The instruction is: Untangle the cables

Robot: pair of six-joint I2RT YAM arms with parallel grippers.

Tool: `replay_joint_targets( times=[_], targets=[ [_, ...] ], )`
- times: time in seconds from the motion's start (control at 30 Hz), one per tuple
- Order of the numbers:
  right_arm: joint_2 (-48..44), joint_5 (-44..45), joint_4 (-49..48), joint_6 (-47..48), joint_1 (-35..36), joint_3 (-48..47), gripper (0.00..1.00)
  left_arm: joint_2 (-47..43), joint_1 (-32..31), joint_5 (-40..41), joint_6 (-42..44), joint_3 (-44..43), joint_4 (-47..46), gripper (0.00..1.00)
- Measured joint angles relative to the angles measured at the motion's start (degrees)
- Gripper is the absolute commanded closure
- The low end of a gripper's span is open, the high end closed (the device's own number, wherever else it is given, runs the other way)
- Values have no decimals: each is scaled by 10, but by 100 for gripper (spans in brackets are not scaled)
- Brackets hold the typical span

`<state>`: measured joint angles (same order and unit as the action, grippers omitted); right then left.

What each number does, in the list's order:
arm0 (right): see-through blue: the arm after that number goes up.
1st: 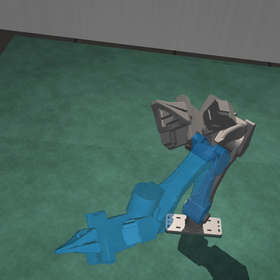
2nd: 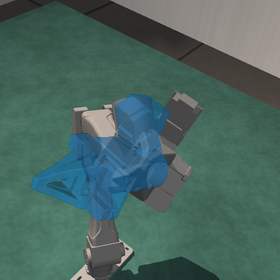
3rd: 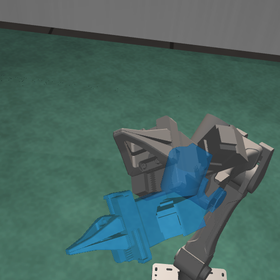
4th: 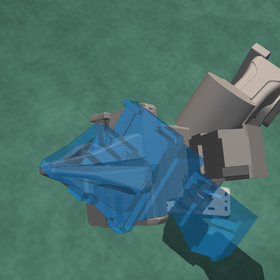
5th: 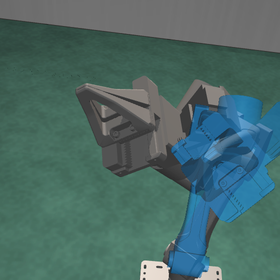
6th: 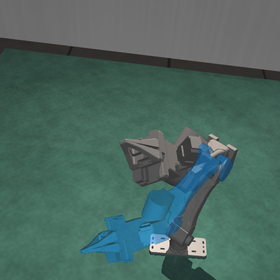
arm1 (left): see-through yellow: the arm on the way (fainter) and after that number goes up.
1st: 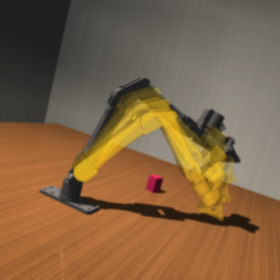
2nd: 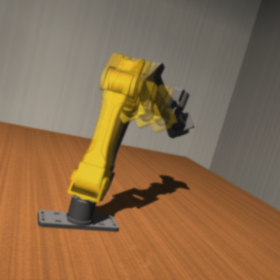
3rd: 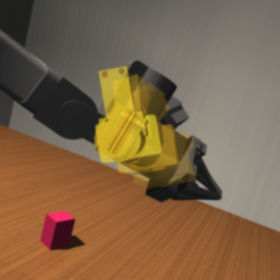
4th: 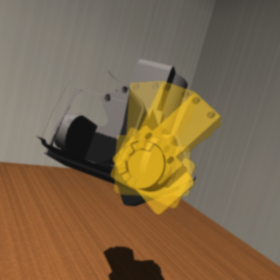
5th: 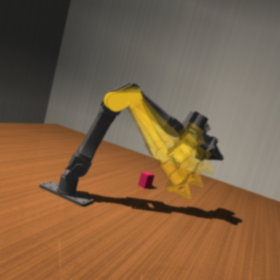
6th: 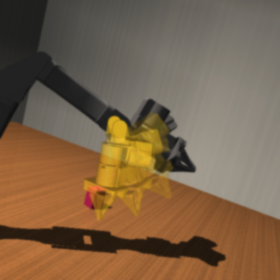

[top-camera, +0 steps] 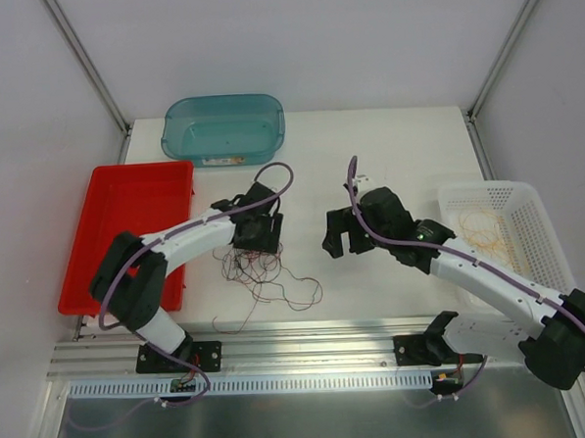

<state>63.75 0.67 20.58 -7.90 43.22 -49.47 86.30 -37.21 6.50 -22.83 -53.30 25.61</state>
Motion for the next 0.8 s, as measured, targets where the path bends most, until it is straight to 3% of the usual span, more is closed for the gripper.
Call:
replay_joint_targets(
  times=[0.17, 0.4, 0.6, 0.8],
  targets=[
    [-49, 43, 16, 7, 2, 16, 4, 136, -59, -6, 29, -151, -7, 45],
    [-210, 164, 68, 14, 2, 44, 4, 189, -145, -54, 78, -298, -30, 43],
    [-269, 206, 87, 15, 2, 48, 4, 151, -152, -59, 93, -290, -36, 22],
    [-240, 199, 97, 15, 2, 54, 4, 6, -152, -33, 72, -179, -27, 21]
  ],
)
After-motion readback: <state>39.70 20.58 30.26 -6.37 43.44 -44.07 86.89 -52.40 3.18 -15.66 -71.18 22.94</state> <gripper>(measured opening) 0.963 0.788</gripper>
